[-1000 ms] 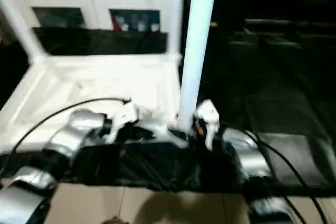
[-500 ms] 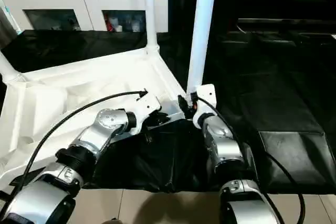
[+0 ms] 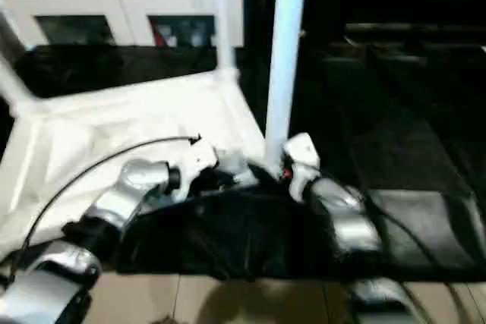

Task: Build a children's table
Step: Rotate leg to tighten

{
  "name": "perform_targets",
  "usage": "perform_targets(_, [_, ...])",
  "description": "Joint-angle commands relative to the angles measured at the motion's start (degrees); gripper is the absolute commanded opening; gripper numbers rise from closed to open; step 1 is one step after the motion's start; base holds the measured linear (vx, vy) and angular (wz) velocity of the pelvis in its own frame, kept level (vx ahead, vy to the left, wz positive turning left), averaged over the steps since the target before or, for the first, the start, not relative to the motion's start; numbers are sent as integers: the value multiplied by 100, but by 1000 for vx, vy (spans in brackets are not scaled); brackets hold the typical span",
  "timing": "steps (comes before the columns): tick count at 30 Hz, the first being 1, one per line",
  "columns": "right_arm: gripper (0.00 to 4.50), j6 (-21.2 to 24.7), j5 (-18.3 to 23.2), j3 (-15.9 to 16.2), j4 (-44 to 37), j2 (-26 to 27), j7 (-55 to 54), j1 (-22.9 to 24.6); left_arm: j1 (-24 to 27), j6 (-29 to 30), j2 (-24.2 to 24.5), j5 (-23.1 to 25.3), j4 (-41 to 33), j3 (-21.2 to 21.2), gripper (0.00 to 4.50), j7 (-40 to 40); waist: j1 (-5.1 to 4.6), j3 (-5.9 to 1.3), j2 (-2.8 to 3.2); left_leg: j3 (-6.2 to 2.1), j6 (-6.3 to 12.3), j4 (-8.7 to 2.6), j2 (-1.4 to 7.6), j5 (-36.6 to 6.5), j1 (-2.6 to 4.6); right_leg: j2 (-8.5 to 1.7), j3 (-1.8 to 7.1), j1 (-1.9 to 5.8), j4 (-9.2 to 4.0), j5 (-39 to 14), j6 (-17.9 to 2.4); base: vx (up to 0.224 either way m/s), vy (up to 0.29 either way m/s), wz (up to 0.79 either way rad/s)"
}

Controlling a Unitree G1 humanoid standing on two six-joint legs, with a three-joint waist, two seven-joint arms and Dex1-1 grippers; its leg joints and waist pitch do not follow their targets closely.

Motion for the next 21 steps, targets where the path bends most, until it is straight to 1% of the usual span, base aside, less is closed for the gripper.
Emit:
perform_targets(1, [384,168,159,458,-303,26,827,112,-43,-233,-110,-309,-276,-68,0,-311,11,-296,-102,-20,615,-316,187,-1218,-39,-347,274,321,-467,-1727,-889,0,0,0])
perform_targets(2, [384,215,203,468,-362,-25,967,129,-38,-228,-78,-322,-287,-73,0,-383,29,-297,-95,-25,612,-316,198,-1225,-29,-347,278,311,-465,-1716,-917,0,0,0])
perform_targets(3, [384,318,326,572,-568,-257,1500,196,-5,-201,75,-398,-370,-100,0,-718,39,-298,-91,-30,595,-319,208,-1239,-32,-355,276,310,-457,-1700,-955,0,0,0])
perform_targets(4, [384,318,326,573,-569,-257,1501,197,-5,-201,75,-399,-370,-100,0,-718,51,-309,-95,-31,604,-310,206,-1216,-34,-356,276,319,-445,-1648,-968,0,0,0])
perform_targets(5, [384,315,356,677,-655,-433,1863,230,12,-204,184,-450,-410,-115,0,-945,61,-307,-105,-29,630,-306,213,-1184,-43,-358,280,316,-435,-1560,-997,0,0,0])
perform_targets(7, [384,278,379,737,-701,-535,2072,249,10,-198,238,-473,-407,-103,0,-1076,83,-311,-103,-25,641,-295,205,-1092,-48,-355,278,310,-426,-1489,-1017,0,0,0])
perform_targets(8, [369,265,404,766,-734,-596,2221,260,8,-195,281,-493,-404,-102,0,-1175,98,-316,-108,-24,635,-290,205,-1055,-46,-363,277,310,-422,-1467,-1027,0,0,0])
perform_targets(9, [369,284,433,802,-776,-660,2392,272,14,-172,332,-527,-415,-101,0,-1301,110,-316,-113,-23,630,-286,204,-1025,-45,-364,275,312,-417,-1464,-1032,0,0,0])
perform_targets(11, [349,333,462,830,-818,-717,2575,278,14,-138,382,-556,-424,-97,0,-1426,122,-317,-118,-24,635,-285,201,-1014,-47,-361,272,313,-415,-1471,-1032,0,0,0])
perform_targets(12, [349,360,474,838,-835,-736,2641,280,13,-125,398,-566,-427,-96,0,-1472,130,-322,-112,-29,641,-283,209,-996,-47,-362,273,312,-405,-1438,-1042,0,0,0])
perform_targets(14, [325,440,468,911,-868,-806,2822,256,7,-114,469,-604,-446,-101,0,-1625,143,-321,-117,-30,644,-282,206,-977,-49,-358,272,314,-400,-1394,-1056,0,0,0])
perform_targets(15, [325,463,474,943,-878,-833,2882,244,4,-114,500,-623,-454,-111,0,-1682,145,-319,-117,-29,638,-283,208,-984,-46,-360,272,311,-404,-1423,-1047,0,0,0])
perform_targets(16, [316,466,476,951,-876,-838,2897,238,1,-110,509,-629,-452,-114,0,-1704,148,-319,-118,-29,629,-284,209,-985,-48,-365,274,313,-403,-1432,-1045,0,0,0])
perform_targets(17, [308,475,483,984,-866,-849,2964,217,-12,-89,546,-653,-440,-122,0,-1804,155,-319,-134,-28,612,-280,203,-985,-48,-367,271,314,-401,-1477,-1034,0,0,0])
perform_targets(19, [291,474,482,1017,-871,-842,3015,213,-20,-76,576,-662,-429,-113,0,-1874,161,-316,-131,-27,596,-283,205,-984,-48,-372,274,310,-412,-1546,-1017,0,0,0])
perform_targets(20, [281,471,479,1032,-874,-836,3031,217,-24,-87,586,-655,-417,-110,0,-1884,167,-317,-144,-28,587,-283,208,-985,-42,-371,274,307,-409,-1564,-1012,0,0,0])
perform_targets(21, [274,471,476,1039,-876,-833,3047,220,-27,-96,593,-653,-409,-109,0,-1891,169,-317,-139,-31,586,-285,211,-981,-44,-369,274,307,-404,-1552,-1013,0,0,0])
